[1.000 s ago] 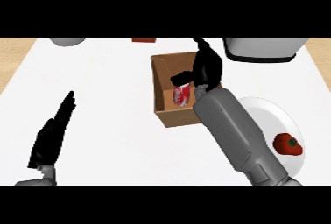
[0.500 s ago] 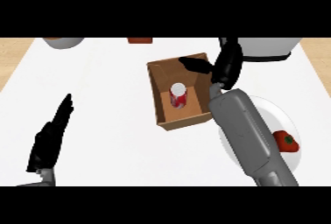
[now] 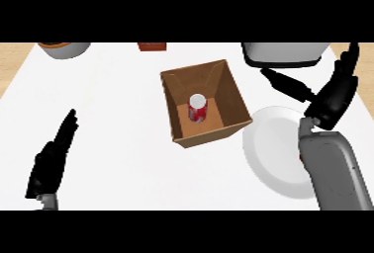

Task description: Pick the can from the plate and place it in the cardboard box

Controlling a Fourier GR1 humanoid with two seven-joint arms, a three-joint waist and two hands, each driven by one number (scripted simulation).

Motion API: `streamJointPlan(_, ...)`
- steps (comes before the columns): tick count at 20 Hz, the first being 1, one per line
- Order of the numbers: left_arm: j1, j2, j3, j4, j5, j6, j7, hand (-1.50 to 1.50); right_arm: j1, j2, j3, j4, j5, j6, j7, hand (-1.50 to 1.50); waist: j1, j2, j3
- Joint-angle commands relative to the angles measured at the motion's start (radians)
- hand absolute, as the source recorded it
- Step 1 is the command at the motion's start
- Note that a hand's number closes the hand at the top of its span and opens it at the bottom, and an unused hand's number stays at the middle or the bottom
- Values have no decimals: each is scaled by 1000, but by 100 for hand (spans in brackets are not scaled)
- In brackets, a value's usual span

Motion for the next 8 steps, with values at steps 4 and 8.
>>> streamJointPlan(4,-11,3,-1,-14,-5,-6,20,0,363,-143,-130,-365,-244,122,-96,-150,0,3,1)
streamJointPlan(8,-35,-14,-8,38,-19,8,-7,0,557,-183,-223,-501,-402,236,-193,-150,-6,4,1)
